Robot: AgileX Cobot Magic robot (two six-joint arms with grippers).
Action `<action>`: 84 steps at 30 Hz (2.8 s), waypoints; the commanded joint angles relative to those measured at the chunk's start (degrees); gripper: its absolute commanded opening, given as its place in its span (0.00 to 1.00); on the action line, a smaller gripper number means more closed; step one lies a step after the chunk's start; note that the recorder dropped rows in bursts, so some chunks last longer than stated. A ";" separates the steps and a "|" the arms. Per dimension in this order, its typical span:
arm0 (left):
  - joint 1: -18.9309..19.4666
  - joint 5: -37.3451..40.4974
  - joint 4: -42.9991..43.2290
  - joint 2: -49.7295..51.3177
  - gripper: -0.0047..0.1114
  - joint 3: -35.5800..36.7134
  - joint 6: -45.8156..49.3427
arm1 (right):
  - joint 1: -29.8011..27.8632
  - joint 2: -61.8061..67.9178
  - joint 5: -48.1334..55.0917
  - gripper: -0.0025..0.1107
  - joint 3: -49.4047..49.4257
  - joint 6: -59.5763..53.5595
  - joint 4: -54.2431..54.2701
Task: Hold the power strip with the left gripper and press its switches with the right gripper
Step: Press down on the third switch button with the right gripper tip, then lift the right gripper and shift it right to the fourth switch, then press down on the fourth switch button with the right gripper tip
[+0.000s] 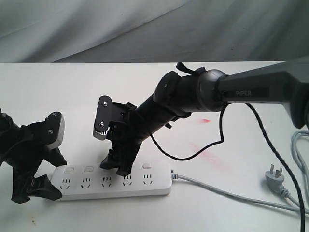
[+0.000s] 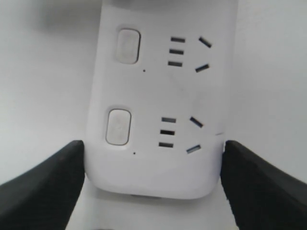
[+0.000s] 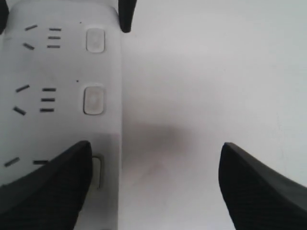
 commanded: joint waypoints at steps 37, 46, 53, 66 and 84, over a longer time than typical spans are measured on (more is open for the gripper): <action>-0.20 0.16 -0.56 -0.03 0.38 -0.14 -0.18 | -5.30 -6.45 -2.16 0.62 11.59 -6.72 9.83; -0.20 0.16 -0.56 -0.03 0.38 -0.14 -0.28 | -6.68 -6.45 -1.52 0.62 11.59 -6.50 9.94; -0.20 0.16 -0.56 -0.03 0.38 -0.14 -0.28 | -6.56 -6.45 -0.10 0.62 11.59 -6.62 10.08; -0.20 0.16 -0.56 -0.03 0.38 -0.14 -0.28 | -6.56 -5.45 -0.36 0.62 11.59 -7.85 11.70; -0.20 0.16 -0.56 -0.03 0.38 -0.14 -0.28 | -6.56 -4.12 -1.21 0.62 11.49 -7.79 9.78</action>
